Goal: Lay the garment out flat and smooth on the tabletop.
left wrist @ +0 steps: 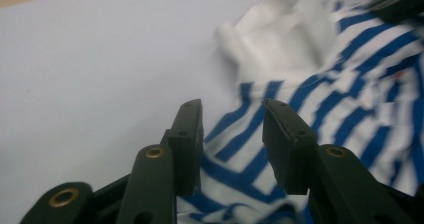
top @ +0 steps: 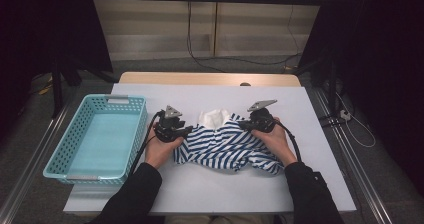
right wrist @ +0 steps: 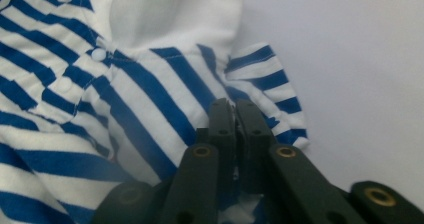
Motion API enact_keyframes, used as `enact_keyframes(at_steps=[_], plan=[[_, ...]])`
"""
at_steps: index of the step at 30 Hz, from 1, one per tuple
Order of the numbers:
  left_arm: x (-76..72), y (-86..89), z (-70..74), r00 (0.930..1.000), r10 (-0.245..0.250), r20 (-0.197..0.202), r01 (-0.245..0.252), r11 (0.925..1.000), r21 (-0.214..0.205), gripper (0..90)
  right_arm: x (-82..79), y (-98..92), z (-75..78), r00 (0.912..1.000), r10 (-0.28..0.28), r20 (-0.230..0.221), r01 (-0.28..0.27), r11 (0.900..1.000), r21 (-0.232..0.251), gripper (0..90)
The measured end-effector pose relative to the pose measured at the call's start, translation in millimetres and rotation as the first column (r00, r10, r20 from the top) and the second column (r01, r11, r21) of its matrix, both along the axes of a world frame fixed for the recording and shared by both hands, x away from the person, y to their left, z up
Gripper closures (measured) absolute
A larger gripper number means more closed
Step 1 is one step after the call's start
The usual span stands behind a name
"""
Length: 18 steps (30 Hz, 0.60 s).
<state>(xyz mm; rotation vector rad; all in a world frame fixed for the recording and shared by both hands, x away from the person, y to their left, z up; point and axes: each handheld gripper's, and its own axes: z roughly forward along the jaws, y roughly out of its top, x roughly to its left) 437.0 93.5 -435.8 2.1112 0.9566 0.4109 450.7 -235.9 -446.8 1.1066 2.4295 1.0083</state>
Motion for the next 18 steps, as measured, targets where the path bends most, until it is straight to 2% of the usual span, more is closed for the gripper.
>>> enact_keyframes(at_steps=[1,2,3,4,5,6,7,8,9,10,11,12,13,14,16,18], plan=[[2.4,-0.1,-5.1,0.9998,0.018,-0.011,-0.018,0.9998,0.012,57.7,-1.3,0.2,-1.3,1.0000,0.005,0.007,-0.005,1.0000,-0.003,90.0],[2.7,-1.0,-8.3,0.9992,0.040,0.003,-0.040,0.9983,0.043,53.1,-4.4,-0.4,-1.9,0.9999,0.012,0.008,-0.012,0.9999,-0.001,90.0],[3.1,-1.7,-10.3,0.9989,0.048,0.003,-0.048,0.9974,0.055,50.0,-5.4,-1.7,-2.5,0.9998,0.017,0.011,-0.017,0.9998,0.005,90.0],[3.4,-2.4,-11.9,0.9982,0.058,-0.012,-0.058,0.9980,0.026,49.1,-6.7,-2.8,-2.0,0.9999,0.012,0.003,-0.012,0.9999,0.007,90.0],[4.4,-2.0,-13.0,0.9972,0.074,-0.009,-0.074,0.9970,0.024,47.5,-6.9,-3.6,-1.9,0.9999,0.017,0.002,-0.017,0.9998,0.012,90.0],[4.9,-0.3,-12.1,0.9963,0.086,0.001,-0.085,0.9951,0.049,45.4,-8.3,-4.0,-1.5,0.9998,0.022,-0.001,-0.022,0.9997,0.012,90.0],[5.4,0.2,-13.8,0.9957,0.092,-0.014,-0.091,0.9954,0.030,45.3,-10.0,-4.2,-1.6,0.9997,0.026,-0.002,-0.026,0.9996,0.013,90.0],[6.1,1.4,-14.8,0.9967,0.070,-0.041,-0.068,0.9969,0.038,45.3,-12.8,-4.1,-2.0,0.9992,0.040,-0.004,-0.040,0.9990,0.020,90.0],[7.2,2.3,-17.4,0.9972,0.051,-0.055,-0.047,0.9963,0.073,45.5,-15.1,-3.6,-1.9,0.9987,0.049,-0.011,-0.049,0.9987,0.017,90.0],[7.4,1.4,-18.0,0.9956,0.068,-0.064,-0.065,0.9971,0.038,46.5,-19.4,-2.2,-2.1,0.9979,0.064,-0.013,-0.064,0.9979,0.004,90.0],[8.1,2.2,-17.7,0.9964,0.037,-0.077,-0.034,0.9989,0.031,50.9,-22.5,-1.2,-1.8,0.9974,0.071,-0.014,-0.071,0.9975,0.000,90.0],[6.5,0.7,-17.7,0.9963,0.026,-0.082,-0.026,0.9997,0.002,61.0,-24.8,-0.4,-1.2,0.9961,0.085,-0.022,-0.085,0.9962,-0.014,90.0],[4.7,-0.8,-17.2,0.9972,-0.003,-0.074,0.005,0.9998,0.020,72.1,-26.9,0.5,-1.1,0.9960,0.085,-0.027,-0.086,0.9960,-0.025,90.0],[2.3,-4.7,-17.0,0.9979,-0.004,-0.064,0.005,0.9999,0.016,81.2,-26.7,-0.4,-1.0,0.9963,0.084,-0.015,-0.085,0.9959,-0.030,90.0],[-1.0,-7.8,-15.5,0.9986,0.002,-0.053,0.000,0.9992,0.039,88.8,-23.6,-5.0,1.1,0.9983,0.059,-0.004,-0.059,0.9983,-0.006,88.3],[-0.3,-5.3,-14.7,0.9985,0.002,-0.055,0.000,0.9990,0.044,89.4,-17.4,-12.7,6.9,0.9992,0.016,0.036,-0.017,0.9993,0.033,82.1]])
